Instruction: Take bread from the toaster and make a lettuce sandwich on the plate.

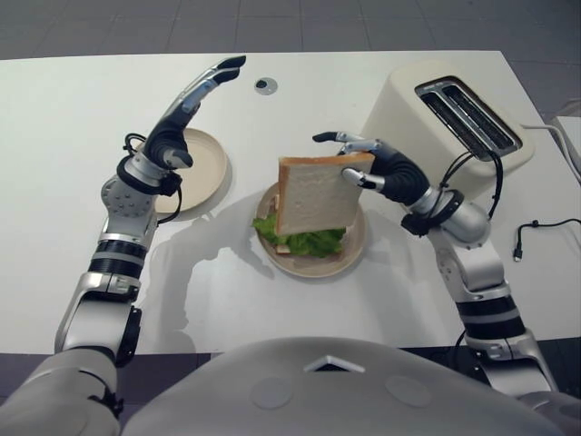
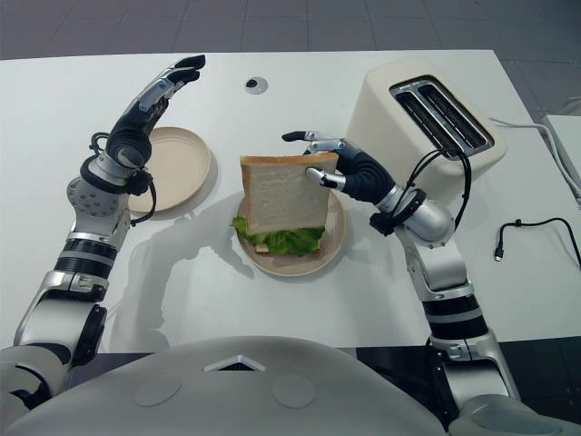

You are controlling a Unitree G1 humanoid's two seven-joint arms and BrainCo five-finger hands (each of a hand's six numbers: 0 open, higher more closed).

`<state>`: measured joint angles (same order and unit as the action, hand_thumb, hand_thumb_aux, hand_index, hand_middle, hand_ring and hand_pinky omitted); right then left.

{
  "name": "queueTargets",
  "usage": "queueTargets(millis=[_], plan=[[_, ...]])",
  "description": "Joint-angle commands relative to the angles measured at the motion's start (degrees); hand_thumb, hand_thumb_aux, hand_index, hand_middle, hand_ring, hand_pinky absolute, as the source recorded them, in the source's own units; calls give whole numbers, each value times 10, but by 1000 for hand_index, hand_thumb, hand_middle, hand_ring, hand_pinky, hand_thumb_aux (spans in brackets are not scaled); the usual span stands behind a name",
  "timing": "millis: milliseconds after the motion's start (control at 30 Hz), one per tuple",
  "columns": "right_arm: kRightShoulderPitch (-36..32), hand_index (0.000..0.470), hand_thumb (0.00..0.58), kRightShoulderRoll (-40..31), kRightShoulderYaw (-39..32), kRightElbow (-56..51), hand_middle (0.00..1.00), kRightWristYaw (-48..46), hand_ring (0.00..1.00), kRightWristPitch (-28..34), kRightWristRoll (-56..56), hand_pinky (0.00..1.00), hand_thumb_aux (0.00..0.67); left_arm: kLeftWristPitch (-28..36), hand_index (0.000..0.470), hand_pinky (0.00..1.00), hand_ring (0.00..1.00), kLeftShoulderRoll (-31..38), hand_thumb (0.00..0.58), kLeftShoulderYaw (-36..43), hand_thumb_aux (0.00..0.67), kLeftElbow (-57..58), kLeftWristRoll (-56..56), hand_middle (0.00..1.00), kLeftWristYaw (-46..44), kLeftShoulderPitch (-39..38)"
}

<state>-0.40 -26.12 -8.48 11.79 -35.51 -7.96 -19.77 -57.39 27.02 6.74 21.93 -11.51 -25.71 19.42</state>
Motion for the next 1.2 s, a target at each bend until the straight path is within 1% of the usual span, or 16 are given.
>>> queueTargets(millis=[33, 200, 333, 467, 567, 633, 767, 800, 833, 867, 900, 933, 1067, 1133, 1200], plan=[[7, 470, 580, 8, -7, -36, 1000, -9, 1000, 17, 22, 1000, 670, 14, 0, 0, 0, -4, 0, -5, 0, -17, 5, 0, -16, -12], [-22, 470, 580, 22, -16, -130, 1000, 43, 1000, -39, 144, 1000, 670, 15, 0, 0, 0, 0, 0, 20, 0, -38, 19, 0, -58, -36], [-36, 470, 580, 24, -38, -189, 1000, 83, 1000, -79, 238, 1000, 670, 12, 0, 0, 0, 21, 0, 70, 0, -77, 13, 0, -121, -86], [-54, 470, 580, 23, -58, -247, 1000, 131, 1000, -112, 320, 1000, 670, 16, 0, 0, 0, 31, 0, 115, 0, -49, 102, 0, -157, -108], [-65, 470, 580, 21, -59, -272, 1000, 158, 1000, -133, 349, 1000, 670, 28, 0, 0, 0, 32, 0, 145, 0, -12, 185, 0, -162, -110], [-67, 470, 580, 24, -55, -274, 1000, 171, 1000, -144, 353, 1000, 670, 36, 0, 0, 0, 26, 0, 148, 0, 10, 232, 0, -142, -100], [-72, 470, 580, 34, -44, -267, 1000, 195, 1000, -153, 352, 1000, 670, 35, 0, 0, 0, 24, 0, 156, 0, 24, 262, 0, -119, -92], [-74, 470, 580, 38, -40, -265, 980, 204, 980, -156, 353, 980, 670, 37, 0, 0, 0, 25, 0, 159, 0, 26, 270, 0, -115, -92], [-76, 291, 496, 43, -33, -260, 737, 216, 737, -156, 353, 737, 415, 41, 0, 0, 0, 27, 0, 161, 0, 29, 279, 0, -109, -90], [-80, 31, 75, 49, -22, -256, 447, 234, 447, -158, 354, 447, 45, 44, 0, 0, 0, 28, 0, 162, 0, 32, 285, 0, -105, -88], [-85, 0, 0, 54, -12, -253, 306, 252, 306, -158, 354, 306, 0, 46, 0, 0, 0, 28, 0, 163, 0, 33, 290, 0, -101, -87], [-90, 0, 0, 59, 0, -253, 0, 270, 0, -157, 355, 0, 0, 49, 0, 0, 0, 30, 0, 163, 0, 33, 297, 0, -94, -86], [-109, 0, 0, 72, 42, -257, 0, 326, 0, -164, 344, 0, 0, 63, 0, 0, 0, 35, 0, 163, 0, 26, 325, 0, -72, -83], [-108, 0, 0, 78, 50, -241, 0, 317, 0, -179, 314, 0, 0, 70, 0, 0, 0, 38, 0, 162, 0, 26, 335, 0, -62, -82], [-102, 0, 0, 80, 47, -220, 0, 284, 0, -195, 274, 0, 0, 78, 0, 0, 0, 43, 0, 155, 0, 28, 347, 0, -46, -78]])
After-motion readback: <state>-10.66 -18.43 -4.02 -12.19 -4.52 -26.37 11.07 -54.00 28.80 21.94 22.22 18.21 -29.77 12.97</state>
